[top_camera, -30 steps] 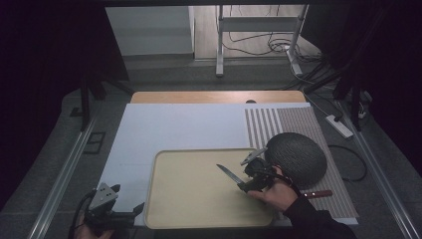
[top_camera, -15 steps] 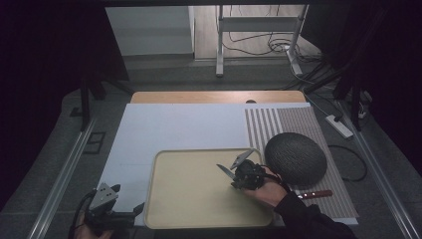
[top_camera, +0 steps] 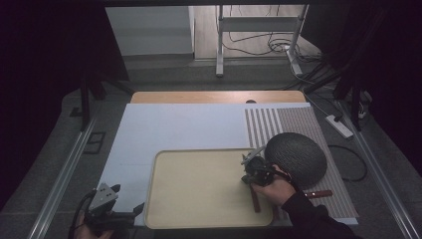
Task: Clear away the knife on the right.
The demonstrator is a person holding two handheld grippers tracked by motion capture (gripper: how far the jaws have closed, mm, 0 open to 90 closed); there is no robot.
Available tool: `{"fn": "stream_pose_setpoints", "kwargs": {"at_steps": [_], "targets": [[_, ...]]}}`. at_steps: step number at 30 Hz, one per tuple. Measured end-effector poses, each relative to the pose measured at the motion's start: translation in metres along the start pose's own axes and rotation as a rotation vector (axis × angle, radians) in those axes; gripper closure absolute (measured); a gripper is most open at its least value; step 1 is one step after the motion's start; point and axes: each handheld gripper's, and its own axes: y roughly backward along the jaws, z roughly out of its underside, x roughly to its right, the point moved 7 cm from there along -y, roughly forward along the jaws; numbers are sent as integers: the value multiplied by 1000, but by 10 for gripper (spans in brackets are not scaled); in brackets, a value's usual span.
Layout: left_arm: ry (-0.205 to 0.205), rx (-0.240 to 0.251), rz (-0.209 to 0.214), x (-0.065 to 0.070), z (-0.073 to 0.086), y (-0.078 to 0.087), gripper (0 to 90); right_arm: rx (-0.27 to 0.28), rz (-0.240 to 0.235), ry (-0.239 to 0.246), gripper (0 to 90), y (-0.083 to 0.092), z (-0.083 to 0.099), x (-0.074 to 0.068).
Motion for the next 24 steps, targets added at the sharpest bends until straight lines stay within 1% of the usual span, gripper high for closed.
{"fn": "stream_pose_setpoints", "kwargs": {"at_steps": [3, 4, 5, 8, 14, 20, 23, 24], "targets": [[-1, -1, -1, 0, 0, 0, 18, -3, 9, -26, 900, 4, 6, 7], [-1, -1, -1, 0, 0, 0, 18, -3, 9, -26, 900, 4, 6, 7], [-3, -1, -2, 0, 0, 0, 18, -4, 13, -42, 900, 6, 9, 11], [-2, 0, -2, 0, 0, 0, 18, -11, 14, -63, 900, 9, 13, 15], [-2, 1, -5, 0, 0, 0, 19, -18, 29, -86, 900, 12, 18, 22], [-2, 3, -4, 0, 0, 1, 19, -16, 31, -90, 900, 13, 18, 25], [-1, 4, -4, 0, 0, 1, 19, -15, 35, -83, 869, 13, 18, 25], [-1, 5, -4, 0, 0, 1, 19, -5, 36, -83, 856, 13, 17, 25]]}}
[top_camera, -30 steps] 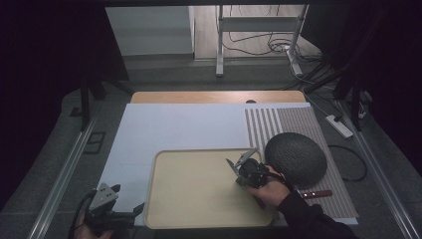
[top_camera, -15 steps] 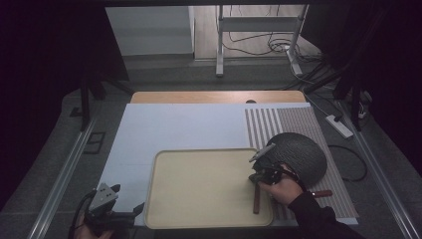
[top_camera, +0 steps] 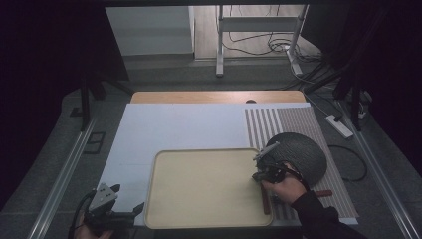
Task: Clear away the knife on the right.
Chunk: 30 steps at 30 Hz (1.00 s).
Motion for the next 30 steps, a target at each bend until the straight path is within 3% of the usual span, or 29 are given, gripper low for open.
{"fn": "stream_pose_setpoints", "kwargs": {"at_steps": [4, 15, 19, 30], "targets": [[1, 2, 1, 0, 0, 0, 19, 34, -5, -1, 798, 4, -4, -1], [3, 8, 2, 0, 0, 1, 19, 121, 29, -6, 471, 16, -13, 2], [5, 10, 4, 0, 0, 1, 19, 129, 47, -16, 380, 19, -13, 5], [13, 20, 16, -1, 0, 2, 14, 156, 41, -31, 184, 27, -11, 8]]}}
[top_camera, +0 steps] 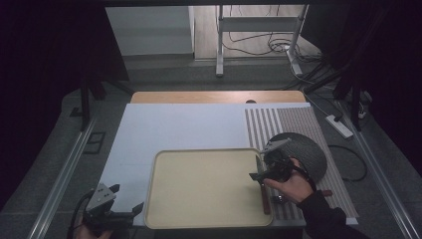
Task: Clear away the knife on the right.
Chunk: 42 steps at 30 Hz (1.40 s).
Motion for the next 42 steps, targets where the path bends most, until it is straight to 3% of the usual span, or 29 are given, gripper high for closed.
{"fn": "stream_pose_setpoints", "kwargs": {"at_steps": [14, 24, 42], "targets": [[5, 8, 4, 0, 0, 1, 11, 33, 5, -19, 104, 19, 14, 8], [6, 14, 4, 0, 0, 1, 9, 60, 38, -29, 81, 33, 26, 11], [8, 15, 3, -1, 0, 2, 8, 170, 107, -120, 66, 58, 46, 24]]}}
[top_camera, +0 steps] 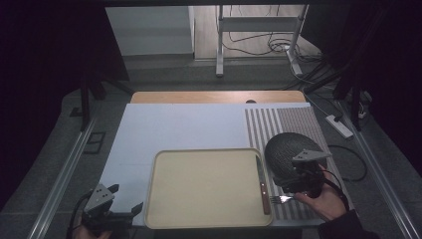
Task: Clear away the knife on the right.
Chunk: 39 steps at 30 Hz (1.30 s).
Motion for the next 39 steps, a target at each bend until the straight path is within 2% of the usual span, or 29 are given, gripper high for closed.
{"fn": "stream_pose_setpoints", "kwargs": {"at_steps": [1, 9, 19, 39], "targets": [[1, 1, 0, 0, 0, 0, 8, 14, 5, -20, 66, 4, 2, 3], [8, 2, 0, -1, 0, 0, 8, 38, 33, -49, 67, 18, 13, 12], [10, 4, 4, -1, 0, 0, 5, 30, 55, -79, 65, 26, 28, 18], [26, 12, 1, -3, -1, 1, 0, 49, 83, -155, 50, 58, 58, 29]]}}
